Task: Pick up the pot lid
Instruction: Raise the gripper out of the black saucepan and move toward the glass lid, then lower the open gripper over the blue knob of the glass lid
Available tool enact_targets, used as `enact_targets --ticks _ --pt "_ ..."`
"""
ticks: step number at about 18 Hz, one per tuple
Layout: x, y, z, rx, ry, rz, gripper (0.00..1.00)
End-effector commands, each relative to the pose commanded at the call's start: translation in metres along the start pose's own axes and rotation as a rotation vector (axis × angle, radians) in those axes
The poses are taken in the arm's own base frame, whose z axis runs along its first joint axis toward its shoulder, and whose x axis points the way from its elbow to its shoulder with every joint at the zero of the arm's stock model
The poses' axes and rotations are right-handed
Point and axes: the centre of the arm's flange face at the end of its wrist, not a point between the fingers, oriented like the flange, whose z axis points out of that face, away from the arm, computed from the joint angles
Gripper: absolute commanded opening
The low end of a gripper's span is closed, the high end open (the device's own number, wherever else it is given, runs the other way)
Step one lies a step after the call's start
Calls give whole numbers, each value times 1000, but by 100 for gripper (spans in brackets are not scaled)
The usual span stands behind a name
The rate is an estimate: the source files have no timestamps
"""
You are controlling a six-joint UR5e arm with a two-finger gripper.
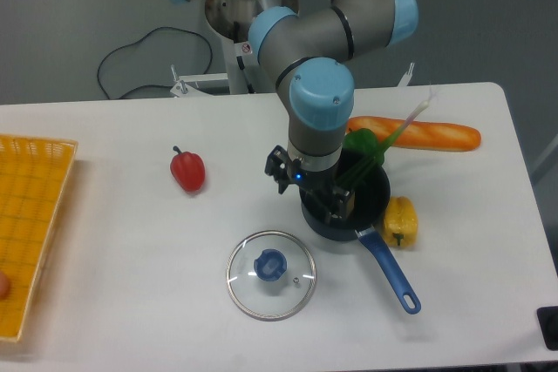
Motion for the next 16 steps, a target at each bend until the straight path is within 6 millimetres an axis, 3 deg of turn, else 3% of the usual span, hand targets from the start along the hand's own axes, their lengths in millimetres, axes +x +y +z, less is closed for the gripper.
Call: enact_targets --ticks 13,16 --pt "-7 -10 22 3 -15 -105 100" --pt "-15 -24 32 -5 -63 -40 100"
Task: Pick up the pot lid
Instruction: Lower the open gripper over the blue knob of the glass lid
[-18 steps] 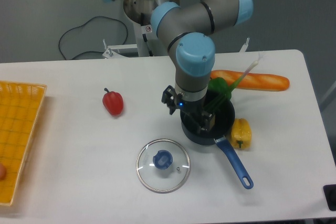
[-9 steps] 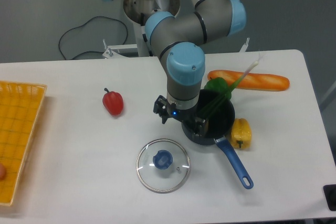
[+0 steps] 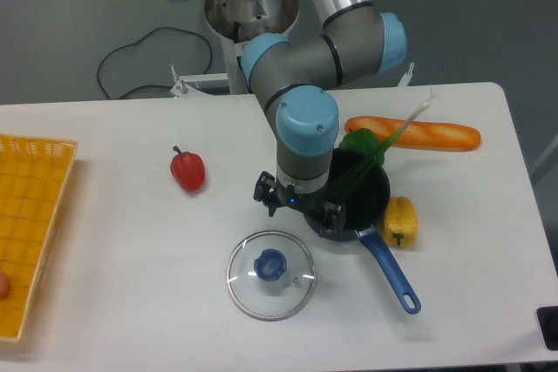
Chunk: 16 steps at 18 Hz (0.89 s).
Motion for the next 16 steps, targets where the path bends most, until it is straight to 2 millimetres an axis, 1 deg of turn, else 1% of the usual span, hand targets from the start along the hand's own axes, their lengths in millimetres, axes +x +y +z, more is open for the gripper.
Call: enact_targets --ticks 2,3,6,7,9,16 --pt "10 -26 14 -58 -52 98 100" --pt "10 -31 19 -67 -54 106 100" --pt "10 -31 18 -62 -54 124 100" --pt "10 -32 20 -64 -51 146 100" --pt "15 -30 27 -69 -36 175 100" --pt "26 -29 51 -43 49 170 100"
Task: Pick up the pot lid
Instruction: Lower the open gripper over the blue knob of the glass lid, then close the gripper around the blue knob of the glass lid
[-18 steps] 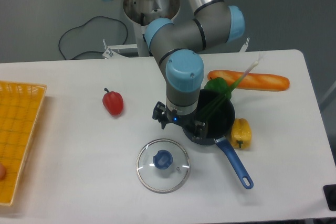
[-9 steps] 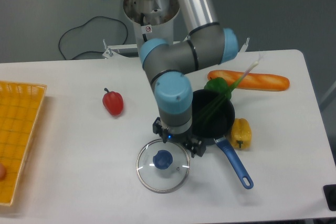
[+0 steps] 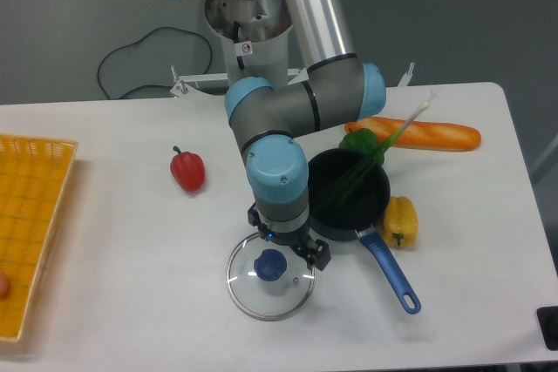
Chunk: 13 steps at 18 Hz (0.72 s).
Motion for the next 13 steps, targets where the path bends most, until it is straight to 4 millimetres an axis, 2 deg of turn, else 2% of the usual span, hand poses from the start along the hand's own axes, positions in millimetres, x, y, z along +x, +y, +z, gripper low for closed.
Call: enact_targets --ticks 13 --pt "1 -5 18 18 35 -68 100"
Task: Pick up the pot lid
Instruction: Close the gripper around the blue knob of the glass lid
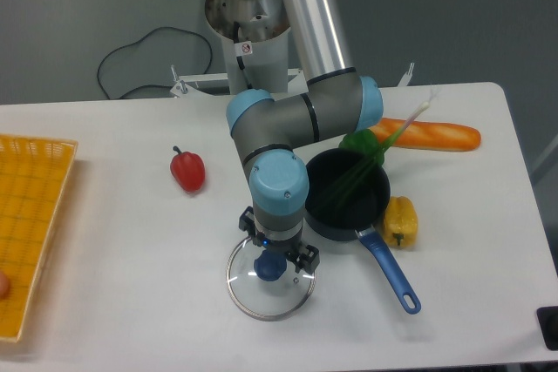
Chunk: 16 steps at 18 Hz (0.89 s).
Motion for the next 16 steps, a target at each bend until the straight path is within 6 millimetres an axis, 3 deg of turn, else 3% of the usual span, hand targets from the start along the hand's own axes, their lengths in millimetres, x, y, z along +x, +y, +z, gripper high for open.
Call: enact_targets --ticks 16 --pt "-2 -3 12 -5 8 3 100"
